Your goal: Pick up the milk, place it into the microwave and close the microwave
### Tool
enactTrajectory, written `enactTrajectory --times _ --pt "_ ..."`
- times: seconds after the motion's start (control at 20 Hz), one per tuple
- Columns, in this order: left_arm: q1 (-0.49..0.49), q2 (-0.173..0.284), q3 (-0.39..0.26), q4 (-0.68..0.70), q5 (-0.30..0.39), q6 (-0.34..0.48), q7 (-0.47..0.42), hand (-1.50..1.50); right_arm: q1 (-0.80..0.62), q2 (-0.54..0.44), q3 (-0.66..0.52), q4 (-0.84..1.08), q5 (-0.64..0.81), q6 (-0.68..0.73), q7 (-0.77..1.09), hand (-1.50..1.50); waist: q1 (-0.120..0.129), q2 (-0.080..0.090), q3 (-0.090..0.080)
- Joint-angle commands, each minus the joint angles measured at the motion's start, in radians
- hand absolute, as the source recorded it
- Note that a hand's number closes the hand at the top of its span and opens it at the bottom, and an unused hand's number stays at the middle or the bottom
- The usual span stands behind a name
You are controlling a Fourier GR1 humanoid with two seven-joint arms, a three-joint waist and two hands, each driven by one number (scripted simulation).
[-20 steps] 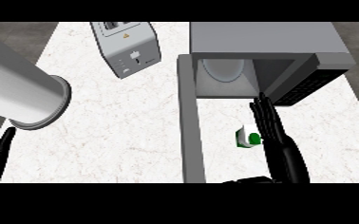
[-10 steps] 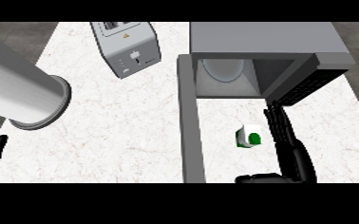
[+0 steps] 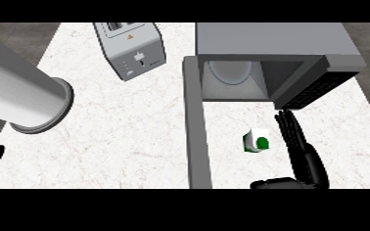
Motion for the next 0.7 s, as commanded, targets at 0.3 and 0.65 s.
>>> enactTrajectory --times 0.3,0.65 --pt "-0.033 0.006 0.016 -0.018 0.022 0.012 0.055 -1.5 -0.197 0.055 -0.051 0.363 0.078 -0.043 -0.207 -1.5 0.003 0.001 0.0" --pt "0.067 -0.008 -0.065 -0.037 -0.031 0.02 -0.027 -1.5 -0.223 0.031 -0.13 0.524 0.102 -0.136 -0.257 -1.5 0.007 0.001 0.0"
